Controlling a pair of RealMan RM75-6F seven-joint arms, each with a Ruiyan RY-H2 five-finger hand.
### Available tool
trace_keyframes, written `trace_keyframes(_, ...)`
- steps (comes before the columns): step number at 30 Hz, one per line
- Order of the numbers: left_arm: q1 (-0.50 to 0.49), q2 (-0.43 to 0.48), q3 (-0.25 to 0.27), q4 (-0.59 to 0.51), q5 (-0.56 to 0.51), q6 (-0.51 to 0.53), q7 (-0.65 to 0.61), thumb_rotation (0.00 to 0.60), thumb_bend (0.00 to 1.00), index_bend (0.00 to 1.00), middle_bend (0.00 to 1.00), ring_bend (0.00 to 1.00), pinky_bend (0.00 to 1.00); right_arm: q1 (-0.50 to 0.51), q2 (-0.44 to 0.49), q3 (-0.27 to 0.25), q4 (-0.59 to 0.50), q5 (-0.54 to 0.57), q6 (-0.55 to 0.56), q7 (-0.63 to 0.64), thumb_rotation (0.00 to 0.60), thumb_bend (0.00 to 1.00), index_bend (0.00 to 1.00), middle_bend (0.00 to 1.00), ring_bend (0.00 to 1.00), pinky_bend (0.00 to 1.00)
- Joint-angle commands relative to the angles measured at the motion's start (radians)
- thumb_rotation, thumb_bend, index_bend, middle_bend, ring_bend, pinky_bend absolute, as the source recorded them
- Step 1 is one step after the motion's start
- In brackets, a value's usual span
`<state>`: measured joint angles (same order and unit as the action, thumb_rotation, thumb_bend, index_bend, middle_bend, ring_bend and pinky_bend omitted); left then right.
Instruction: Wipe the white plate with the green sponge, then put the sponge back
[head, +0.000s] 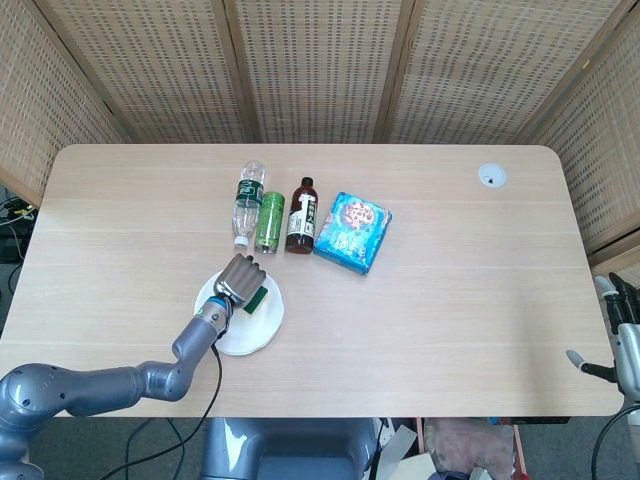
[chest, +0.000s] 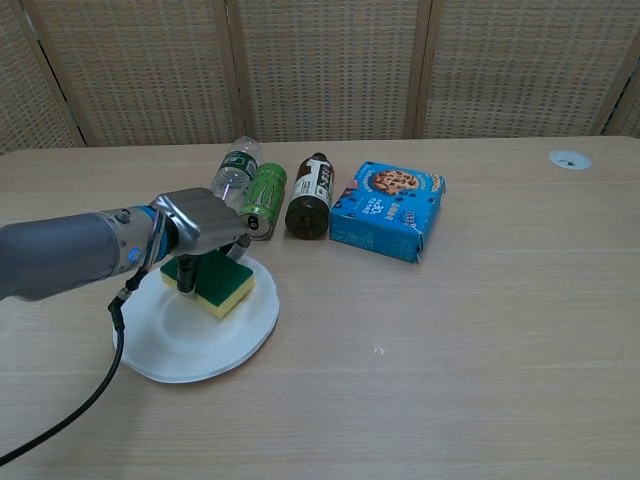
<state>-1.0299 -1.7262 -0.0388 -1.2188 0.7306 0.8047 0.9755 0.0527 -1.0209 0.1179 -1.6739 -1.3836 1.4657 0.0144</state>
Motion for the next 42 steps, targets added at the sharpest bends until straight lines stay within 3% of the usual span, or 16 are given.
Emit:
trace_keyframes(1,0.001,0.054,-0.023,-0.063,0.035,0.028,-0.04,0.6,0.23,0.57,0.41,0.29,0.46,-0.001,0.001,-0.001,-0.002,-0.003,0.002,0.001,0.6,0.0,0.02,0.0,0.0,0.0)
trace_keyframes(7,-0.003,0.08,-0.041,-0.117,0.069,0.037,-0.097,0.6,0.23,0.57,0.41,0.29,0.46,0.0,0.0,-0.001,-0.002,-0.002,0.001,-0.004,0.6,0.0,0.02,0.0,0.0,0.0)
trace_keyframes(18,-0.005,-0.036,-0.004,-0.002,0.024,-0.025,-0.128,0.6,0.24,0.57,0.41,0.29,0.46,0.003,-0.002,0.0,0.003,0.006,-0.007,-0.004,0.6,0.0,0.02,0.0,0.0,0.0)
trace_keyframes(28,0.008,-0.071,0.006,0.073,0.021,-0.072,-0.191,0.6,0.24,0.57,0.41,0.29,0.46,0.006,-0.002,0.002,0.004,0.01,-0.011,-0.004,0.6,0.0,0.02,0.0,0.0,0.0)
trace_keyframes(35,0.017,-0.011,-0.024,-0.003,0.099,-0.019,-0.253,0.6,0.25,0.57,0.41,0.29,0.46,0.003,0.001,0.002,0.001,0.006,-0.005,0.003,0.6,0.0,0.02,0.0,0.0,0.0)
trace_keyframes(42,0.069,0.032,-0.073,-0.073,0.275,0.011,-0.521,0.6,0.26,0.57,0.41,0.29,0.46,0.001,0.003,-0.001,-0.003,0.0,-0.002,0.004,0.6,0.0,0.02,0.0,0.0,0.0)
